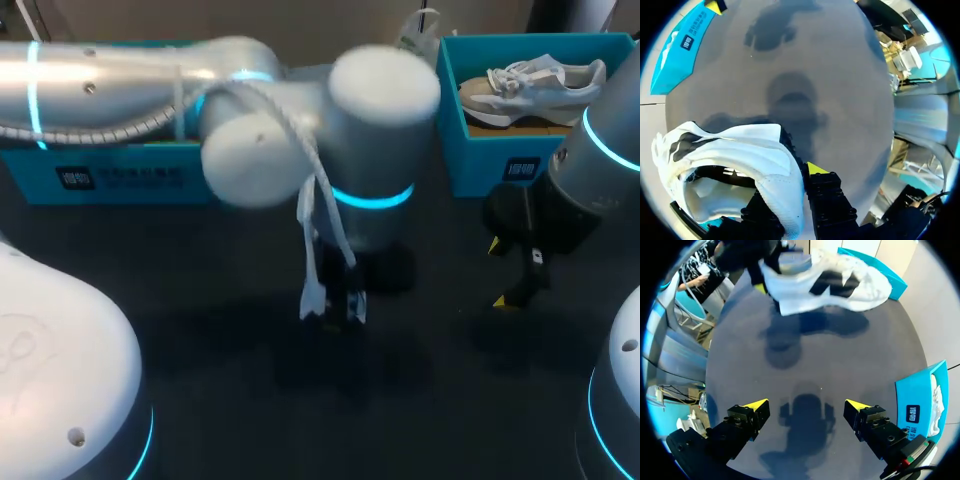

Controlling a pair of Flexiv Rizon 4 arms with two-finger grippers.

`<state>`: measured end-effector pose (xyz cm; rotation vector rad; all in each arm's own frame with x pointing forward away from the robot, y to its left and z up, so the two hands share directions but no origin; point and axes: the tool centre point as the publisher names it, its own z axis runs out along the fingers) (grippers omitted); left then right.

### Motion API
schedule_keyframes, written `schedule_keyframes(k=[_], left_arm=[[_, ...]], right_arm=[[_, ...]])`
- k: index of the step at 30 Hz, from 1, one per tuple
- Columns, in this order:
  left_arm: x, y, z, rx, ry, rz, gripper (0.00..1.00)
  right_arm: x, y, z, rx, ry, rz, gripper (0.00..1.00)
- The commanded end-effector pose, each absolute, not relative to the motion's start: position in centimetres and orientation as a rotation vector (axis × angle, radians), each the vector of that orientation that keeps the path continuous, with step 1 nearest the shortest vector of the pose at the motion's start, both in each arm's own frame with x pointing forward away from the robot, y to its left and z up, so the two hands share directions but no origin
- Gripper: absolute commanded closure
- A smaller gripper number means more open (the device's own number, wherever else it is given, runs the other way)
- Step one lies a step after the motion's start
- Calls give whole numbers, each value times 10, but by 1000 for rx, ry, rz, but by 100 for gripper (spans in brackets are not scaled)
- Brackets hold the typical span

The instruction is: Take the shoe out of the shoebox, open the shoe tongue, remove and reinsert the insole, then place the shoe into the shoebox

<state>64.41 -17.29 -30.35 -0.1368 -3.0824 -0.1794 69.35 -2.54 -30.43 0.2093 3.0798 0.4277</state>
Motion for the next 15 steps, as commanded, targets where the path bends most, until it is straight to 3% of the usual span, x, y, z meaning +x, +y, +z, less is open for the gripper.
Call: schedule_keyframes(k=[1, 15], left_arm=[[660, -150, -227, -170, -3080, -180, 100], [726, -114, -137, -345, -3093, -243, 100]], right_arm=[[693, -25, -305, 210, 3078, 425, 0], [693, -25, -305, 210, 3078, 425, 0]])
